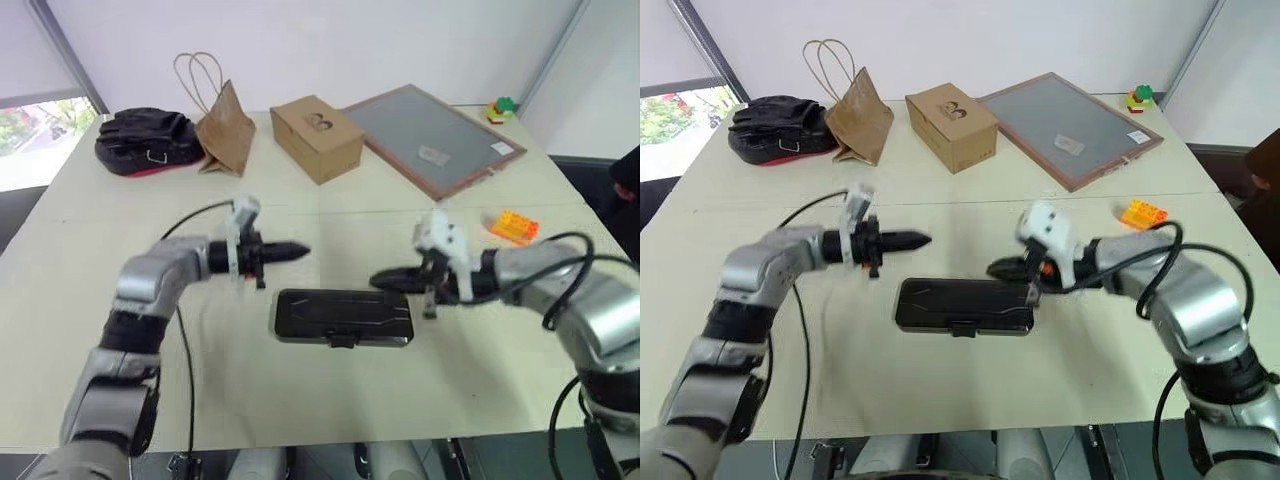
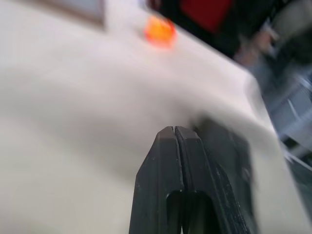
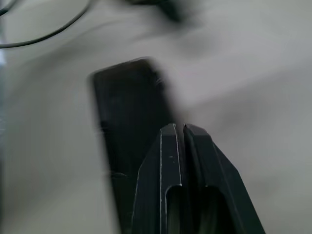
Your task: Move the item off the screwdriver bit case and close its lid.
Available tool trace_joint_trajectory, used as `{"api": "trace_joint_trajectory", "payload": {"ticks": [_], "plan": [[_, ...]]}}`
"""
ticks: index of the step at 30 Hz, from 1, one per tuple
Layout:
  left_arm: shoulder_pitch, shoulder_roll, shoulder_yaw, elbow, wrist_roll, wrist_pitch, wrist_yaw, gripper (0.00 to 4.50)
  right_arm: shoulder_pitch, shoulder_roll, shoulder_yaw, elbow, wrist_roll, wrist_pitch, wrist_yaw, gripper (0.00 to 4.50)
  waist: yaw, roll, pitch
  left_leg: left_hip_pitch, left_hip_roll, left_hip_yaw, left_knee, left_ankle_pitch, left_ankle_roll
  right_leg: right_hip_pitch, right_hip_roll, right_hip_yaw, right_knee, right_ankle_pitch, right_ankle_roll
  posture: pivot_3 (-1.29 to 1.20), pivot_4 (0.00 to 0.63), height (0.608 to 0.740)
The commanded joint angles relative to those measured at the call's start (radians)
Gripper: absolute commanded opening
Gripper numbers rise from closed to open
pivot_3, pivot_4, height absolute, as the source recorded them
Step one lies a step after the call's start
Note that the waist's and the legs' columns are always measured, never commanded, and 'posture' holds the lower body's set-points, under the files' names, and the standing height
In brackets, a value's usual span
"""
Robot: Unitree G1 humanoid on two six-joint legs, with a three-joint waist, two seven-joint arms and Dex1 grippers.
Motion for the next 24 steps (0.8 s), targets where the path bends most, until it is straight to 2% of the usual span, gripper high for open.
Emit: {"api": "trace_joint_trajectory", "payload": {"ticks": [1,4,10,17,24], "plan": [[-0.068,-0.056,-0.02,0.157,0.084,-0.136,0.021,0.0,0.032,0.021,0.04,-0.091,0.029,0.028,-0.064,0.03,0.0,0.0,0.0,0.0,0.0,0.0,0.0,0.0,0.0,0.0,0.0,0.0,0.0,0.0,0.0,0.0,0.15,0.74],[-0.112,-0.111,-0.107,0.283,0.194,-0.287,-0.019,0.0,0.075,0.038,0.099,-0.117,0.019,0.03,-0.115,0.03,0.002,0.0,0.0,0.0,-0.001,0.0,0.0,0.0,0.0,0.0,0.0,0.0,0.0,0.0,0.0,0.0,0.15,0.74],[-0.156,-0.194,-0.164,0.395,0.271,-0.399,-0.086,0.0,0.101,0.035,0.161,-0.143,0.009,0.038,-0.184,0.03,0.0,-0.001,0.0,-0.001,-0.001,0.0,0.0,0.0,0.0,0.0,0.0,0.0,-0.001,0.0,0.0,0.0,0.15,0.74],[-0.152,-0.237,-0.205,0.42,0.328,-0.419,-0.146,0.0,0.134,0.023,0.22,-0.132,-0.015,0.028,-0.226,0.03,0.0,-0.001,0.0,0.0,-0.001,0.0,0.0,0.0,0.0,0.0,0.001,0.0,0.0,0.0,0.0,0.0,0.15,0.74],[-0.137,-0.218,-0.269,0.362,0.373,-0.397,-0.228,0.0,0.109,0.047,0.312,-0.04,-0.105,-0.022,-0.269,0.03,-0.001,0.0,0.0,0.0,-0.001,0.0,0.0,0.0,0.0,0.0,0.001,0.0,0.0,0.0,0.0,0.0,0.15,0.74]]}}
